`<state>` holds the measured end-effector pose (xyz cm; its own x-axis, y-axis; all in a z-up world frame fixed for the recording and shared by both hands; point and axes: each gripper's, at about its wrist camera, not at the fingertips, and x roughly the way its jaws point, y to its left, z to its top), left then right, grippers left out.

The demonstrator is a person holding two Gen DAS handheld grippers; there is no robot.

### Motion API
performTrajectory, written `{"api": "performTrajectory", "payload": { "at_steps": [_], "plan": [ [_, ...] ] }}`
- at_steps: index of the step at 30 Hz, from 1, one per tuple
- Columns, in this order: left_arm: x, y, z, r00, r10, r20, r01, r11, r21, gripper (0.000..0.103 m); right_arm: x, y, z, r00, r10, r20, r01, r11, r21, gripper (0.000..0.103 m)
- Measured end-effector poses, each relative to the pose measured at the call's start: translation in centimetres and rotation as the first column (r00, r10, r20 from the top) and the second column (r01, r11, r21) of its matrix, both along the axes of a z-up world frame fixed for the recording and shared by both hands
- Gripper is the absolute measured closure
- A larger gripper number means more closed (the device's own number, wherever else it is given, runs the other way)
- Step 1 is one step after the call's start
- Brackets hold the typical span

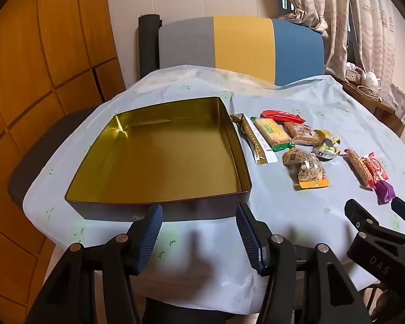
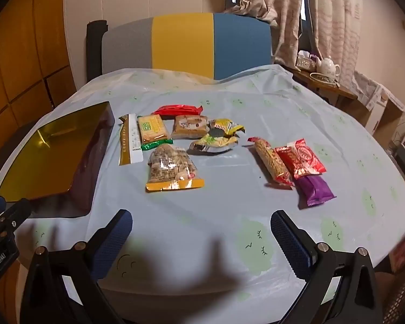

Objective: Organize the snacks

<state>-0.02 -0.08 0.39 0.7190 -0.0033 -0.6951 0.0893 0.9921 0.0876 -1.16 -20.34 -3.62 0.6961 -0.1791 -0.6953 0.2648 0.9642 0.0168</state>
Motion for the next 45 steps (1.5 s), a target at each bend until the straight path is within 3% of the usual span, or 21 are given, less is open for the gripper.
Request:
{"api": "performTrajectory", "payload": {
  "at_steps": [3, 6, 10, 29, 45],
  "plan": [
    [-1.2, 0.6, -0.1, 0.998, 0.000, 0.065, 0.003, 0.999, -0.037, 0.045, -0.2, 0.2, 0.3, 1.000, 0.018, 0.008, -0.018, 1.000, -0.012, 0.000],
    [-0.5, 0.4, -0.8, 1.000, 0.009, -0.001, -0.009, 1.000, -0.016, 0.045, -1.1, -0.1, 0.0, 1.000, 0.012, 0.020, -0.012, 1.000, -0.011, 0.000],
    [-0.6, 0.2, -0.2, 1.000, 0.005, -0.009, -0.005, 1.000, -0.008, 0.045, -0.2, 0.4, 0.2, 1.000, 0.007, -0.016, -0.008, 0.999, -0.032, 0.000],
    [-2.3, -0.2, 2.1, 0.998, -0.020, 0.051, 0.021, 1.000, -0.015, 0.045, -2.0, -0.1, 1.9, 1.000, 0.007, 0.021, -0.006, 0.998, -0.056, 0.000],
    [-0.9, -1.2, 1.2, 0.999, -0.036, 0.014, 0.036, 0.999, 0.001, 0.045, -1.0, -1.1, 0.8, 1.000, 0.000, 0.005, 0.000, 0.999, -0.050, 0.000]
  ]
}}
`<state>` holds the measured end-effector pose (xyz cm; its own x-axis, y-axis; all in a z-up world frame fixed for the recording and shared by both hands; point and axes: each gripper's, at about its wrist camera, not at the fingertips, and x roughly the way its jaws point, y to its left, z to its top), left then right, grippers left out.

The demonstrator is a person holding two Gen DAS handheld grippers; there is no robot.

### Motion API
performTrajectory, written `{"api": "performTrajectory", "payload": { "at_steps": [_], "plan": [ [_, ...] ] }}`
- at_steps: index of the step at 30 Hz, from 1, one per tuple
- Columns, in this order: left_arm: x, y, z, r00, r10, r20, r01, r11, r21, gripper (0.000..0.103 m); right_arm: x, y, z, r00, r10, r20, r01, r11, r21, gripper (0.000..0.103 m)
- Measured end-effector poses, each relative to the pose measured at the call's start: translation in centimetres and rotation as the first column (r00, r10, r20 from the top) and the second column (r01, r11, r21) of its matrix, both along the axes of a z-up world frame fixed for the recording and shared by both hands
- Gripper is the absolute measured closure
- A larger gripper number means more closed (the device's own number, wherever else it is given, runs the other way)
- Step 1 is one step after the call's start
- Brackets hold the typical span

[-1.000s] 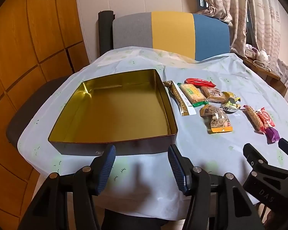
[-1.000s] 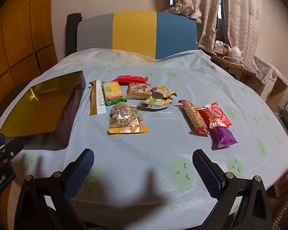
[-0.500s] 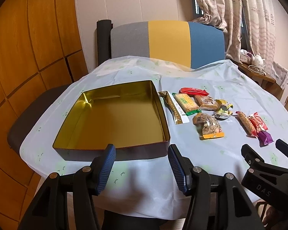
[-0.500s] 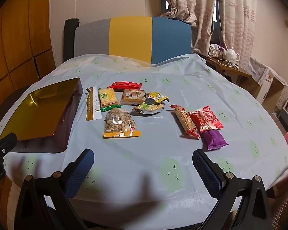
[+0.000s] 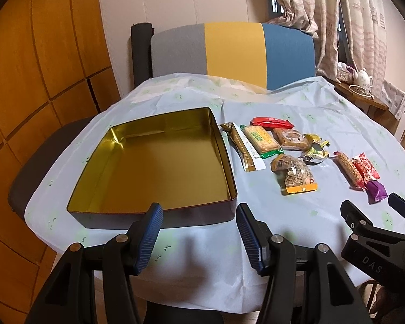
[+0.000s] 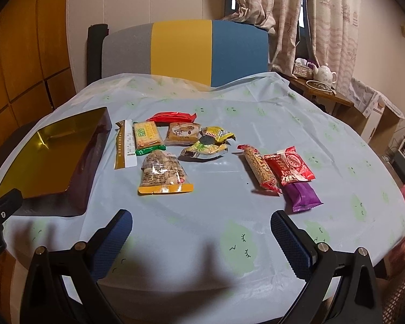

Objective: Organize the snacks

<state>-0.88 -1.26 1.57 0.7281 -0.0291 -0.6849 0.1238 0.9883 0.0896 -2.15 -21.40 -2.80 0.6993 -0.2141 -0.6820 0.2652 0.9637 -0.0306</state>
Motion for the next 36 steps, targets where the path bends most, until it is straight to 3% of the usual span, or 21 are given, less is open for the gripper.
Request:
{"api": "performTrajectory", "payload": {
  "at_steps": [36],
  "plan": [
    [1.7, -3.3, -1.7, 0.992, -0.094, -0.078, 0.098, 0.994, 0.047, 0.045, 1.1, -3.7, -2.0, 0.998, -0.056, -0.028, 0.057, 0.997, 0.054, 0.000]
  ]
}}
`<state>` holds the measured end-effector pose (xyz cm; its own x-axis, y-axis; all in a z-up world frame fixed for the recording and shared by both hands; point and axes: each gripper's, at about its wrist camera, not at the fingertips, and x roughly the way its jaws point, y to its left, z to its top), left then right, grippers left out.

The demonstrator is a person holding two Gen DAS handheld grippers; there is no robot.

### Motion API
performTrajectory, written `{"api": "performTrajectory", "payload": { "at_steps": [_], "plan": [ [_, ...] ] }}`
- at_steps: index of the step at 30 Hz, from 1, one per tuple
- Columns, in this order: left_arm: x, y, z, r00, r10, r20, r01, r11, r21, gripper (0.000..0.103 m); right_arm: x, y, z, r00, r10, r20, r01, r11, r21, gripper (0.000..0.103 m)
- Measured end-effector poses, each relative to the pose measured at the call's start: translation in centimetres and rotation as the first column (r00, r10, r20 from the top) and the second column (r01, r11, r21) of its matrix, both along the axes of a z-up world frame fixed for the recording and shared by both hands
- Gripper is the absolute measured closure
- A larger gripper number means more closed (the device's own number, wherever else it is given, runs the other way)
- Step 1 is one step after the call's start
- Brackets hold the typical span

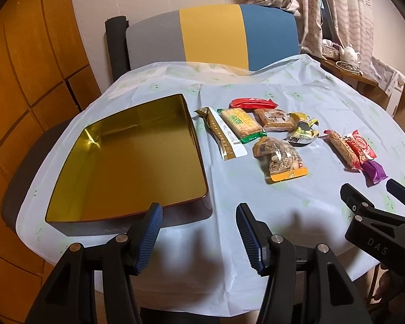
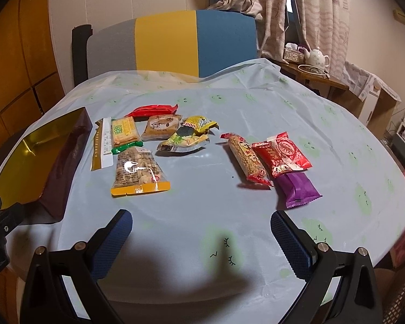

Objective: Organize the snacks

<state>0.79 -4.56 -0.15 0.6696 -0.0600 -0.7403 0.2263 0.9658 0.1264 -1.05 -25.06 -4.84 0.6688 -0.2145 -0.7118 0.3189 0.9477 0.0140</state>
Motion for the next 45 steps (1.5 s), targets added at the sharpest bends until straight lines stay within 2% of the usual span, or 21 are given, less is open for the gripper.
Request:
{"api": "performTrajectory", "payload": {
  "at_steps": [7, 10, 12, 14, 16, 19, 21, 24, 29, 31, 32, 35, 36, 37, 38, 41, 43, 45],
  "plan": [
    [0.4, -0.6, -0.2, 0.999, -0.044, -0.022, 0.043, 0.999, -0.033, 0.045, 0.0, -0.6, 0.0, 1.000, -0.014, -0.003, 0.014, 1.000, -0.001, 0.000],
    [0.7, -0.6, -0.3, 0.994, -0.099, -0.056, 0.092, 0.989, -0.116, 0.045, 0.0, -1.1, -0.2, 1.000, -0.024, -0.010, 0.024, 1.000, 0.002, 0.000],
    [1.3, -0.7, -0.6, 0.984, -0.136, -0.114, 0.113, 0.975, -0.193, 0.045, 0.0, -1.7, -0.3, 0.999, -0.030, -0.017, 0.031, 1.000, 0.006, 0.000],
    [2.1, -1.5, -1.1, 0.971, -0.154, -0.182, 0.115, 0.971, -0.209, 0.045, 0.0, -2.3, -0.5, 0.999, -0.032, -0.023, 0.032, 0.999, 0.017, 0.000],
    [2.6, -2.5, -1.4, 0.963, -0.189, -0.190, 0.149, 0.968, -0.204, 0.045, -0.2, -3.2, -0.6, 0.999, -0.046, -0.029, 0.046, 0.999, 0.019, 0.000],
    [3.3, -3.5, -1.2, 0.942, -0.266, -0.206, 0.203, 0.938, -0.282, 0.045, -0.6, -4.5, -0.7, 0.997, -0.072, -0.031, 0.073, 0.997, 0.030, 0.000],
    [4.2, -4.5, -0.9, 0.936, -0.277, -0.218, 0.207, 0.933, -0.295, 0.045, -0.9, -5.4, -0.8, 0.996, -0.088, -0.034, 0.089, 0.996, 0.029, 0.000],
    [6.6, -6.2, -1.0, 0.916, -0.286, -0.282, 0.189, 0.926, -0.325, 0.045, -1.5, -6.9, -0.9, 0.992, -0.122, -0.038, 0.123, 0.992, 0.030, 0.000],
    [11.0, -9.0, -3.1, 0.903, -0.215, -0.371, 0.110, 0.952, -0.285, 0.045, -2.0, -8.6, -1.2, 0.987, -0.152, -0.043, 0.154, 0.986, 0.056, 0.000],
    [11.9, -10.2, -3.8, 0.909, -0.213, -0.359, 0.131, 0.962, -0.241, 0.035, -1.5, -9.2, -1.3, 0.988, -0.142, -0.056, 0.145, 0.988, 0.057, 0.000],
    [12.4, -10.6, -4.3, 0.915, -0.187, -0.359, 0.116, 0.971, -0.210, 0.033, -1.3, -9.5, -1.2, 0.988, -0.143, -0.055, 0.146, 0.988, 0.055, 0.000],
    [13.6, -11.4, -6.1, 0.906, -0.167, -0.389, 0.109, 0.980, -0.167, 0.033, -0.5, -10.7, -0.9, 0.988, -0.148, -0.045, 0.151, 0.986, 0.069, 0.000],
    [13.8, -11.5, -6.7, 0.904, -0.161, -0.397, 0.105, 0.982, -0.158, 0.033, -0.4, -11.0, -0.7, 0.988, -0.152, -0.037, 0.154, 0.985, 0.075, 0.000],
    [13.8, -11.5, -6.9, 0.901, -0.174, -0.397, 0.109, 0.977, -0.181, 0.033, -0.3, -11.3, -0.7, 0.988, -0.153, -0.033, 0.155, 0.984, 0.084, 0.000],
    [13.7, -11.5, -7.2, 0.902, -0.179, -0.392, 0.111, 0.975, -0.191, 0.034, -0.2, -11.8, -0.7, 0.989, -0.145, -0.029, 0.147, 0.984, 0.103, 0.000],
    [13.1, -11.6, -7.1, 0.903, -0.222, -0.367, 0.146, 0.964, -0.224, 0.062, 0.4, -13.3, -0.8, 0.992, -0.126, -0.026, 0.128, 0.981, 0.147, 0.000],
    [12.4, -12.0, -6.8, 0.912, -0.237, -0.335, 0.185, 0.966, -0.180, 0.069, 0.6, -15.2, -0.7, 0.992, -0.130, -0.006, 0.128, 0.969, 0.210, 0.001],
    [11.5, -12.0, -6.8, 0.913, -0.270, -0.307, 0.227, 0.959, -0.169, 0.073, 0.8, -16.9, -0.4, 0.991, -0.133, 0.025, 0.121, 0.956, 0.265, 0.012]
  ]
}}
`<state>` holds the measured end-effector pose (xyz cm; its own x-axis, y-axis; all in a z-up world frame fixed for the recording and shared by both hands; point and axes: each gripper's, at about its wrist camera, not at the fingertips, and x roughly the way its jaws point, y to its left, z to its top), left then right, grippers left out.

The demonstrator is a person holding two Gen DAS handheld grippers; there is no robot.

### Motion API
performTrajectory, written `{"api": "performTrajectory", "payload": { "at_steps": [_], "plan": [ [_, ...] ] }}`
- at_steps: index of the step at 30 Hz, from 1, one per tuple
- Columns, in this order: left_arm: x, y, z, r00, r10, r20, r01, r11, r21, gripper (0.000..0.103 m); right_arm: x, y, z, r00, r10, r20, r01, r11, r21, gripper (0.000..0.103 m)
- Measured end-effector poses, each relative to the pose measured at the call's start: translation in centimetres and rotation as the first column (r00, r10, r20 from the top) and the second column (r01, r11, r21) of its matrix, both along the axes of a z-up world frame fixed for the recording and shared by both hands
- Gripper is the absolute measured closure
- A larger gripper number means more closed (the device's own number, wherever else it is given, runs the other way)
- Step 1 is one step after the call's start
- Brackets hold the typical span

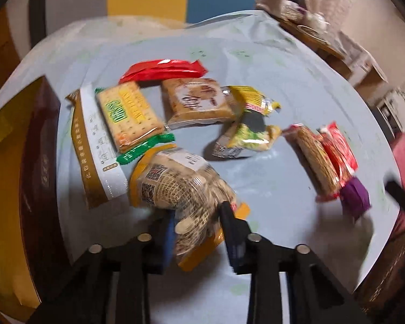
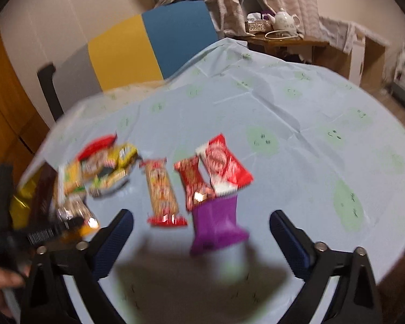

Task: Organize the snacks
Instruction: 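Grasp the clear nut-cookie bag with the left gripper while the right grasps the red candy, then carry the nut-cookie bag into the gold tin and open the left gripper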

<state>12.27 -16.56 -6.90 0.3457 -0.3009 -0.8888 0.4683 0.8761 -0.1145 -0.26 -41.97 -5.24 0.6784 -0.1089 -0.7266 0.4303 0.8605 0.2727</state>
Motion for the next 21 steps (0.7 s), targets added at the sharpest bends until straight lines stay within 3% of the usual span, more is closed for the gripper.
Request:
{"api": "performTrajectory", "payload": {
  "at_steps": [2, 4, 7, 11, 12, 13, 14, 21],
  "plan": [
    [-0.5, 0.0, -0.2, 1.000, -0.015, 0.015, 0.016, 1.000, -0.006, 0.073, 0.8, -1.6, 0.0, 1.000, -0.013, 0.000, 0.013, 0.999, 0.032, 0.039],
    [-1.1, 0.3, -0.2, 0.999, -0.027, 0.025, 0.028, 1.000, -0.011, 0.073, 2.2, -3.2, -0.5, 1.000, -0.023, -0.012, 0.024, 0.998, 0.060, 0.050],
    [-1.2, 0.5, -0.5, 0.999, -0.026, 0.030, 0.026, 1.000, -0.003, 0.072, 4.7, -4.3, -1.5, 0.999, -0.007, -0.045, 0.010, 0.998, 0.070, 0.050],
    [0.0, -0.5, -0.6, 1.000, -0.007, -0.027, 0.007, 1.000, 0.007, 0.061, 8.3, -4.4, -3.1, 0.988, 0.066, -0.136, -0.063, 0.998, 0.028, 0.051],
    [0.3, -0.7, -0.6, 0.999, 0.001, -0.033, 0.000, 1.000, 0.007, 0.061, 8.9, -4.3, -3.6, 0.984, 0.088, -0.154, -0.084, 0.996, 0.030, 0.053],
    [0.6, -1.0, -0.6, 0.999, 0.005, -0.037, -0.004, 1.000, 0.008, 0.061, 9.3, -4.2, -4.0, 0.980, 0.100, -0.170, -0.098, 0.995, 0.016, 0.064],
    [0.8, -1.4, -0.6, 0.999, 0.007, -0.033, -0.007, 1.000, 0.020, 0.061, 9.7, -3.9, -4.4, 0.975, 0.122, -0.185, -0.124, 0.992, 0.002, 0.065],
    [-0.1, -2.1, -0.4, 0.999, 0.030, 0.025, -0.030, 1.000, 0.002, 0.076, 10.2, -2.1, -4.6, 0.950, 0.218, -0.225, -0.245, 0.964, -0.102, 0.066]
  ]
}}
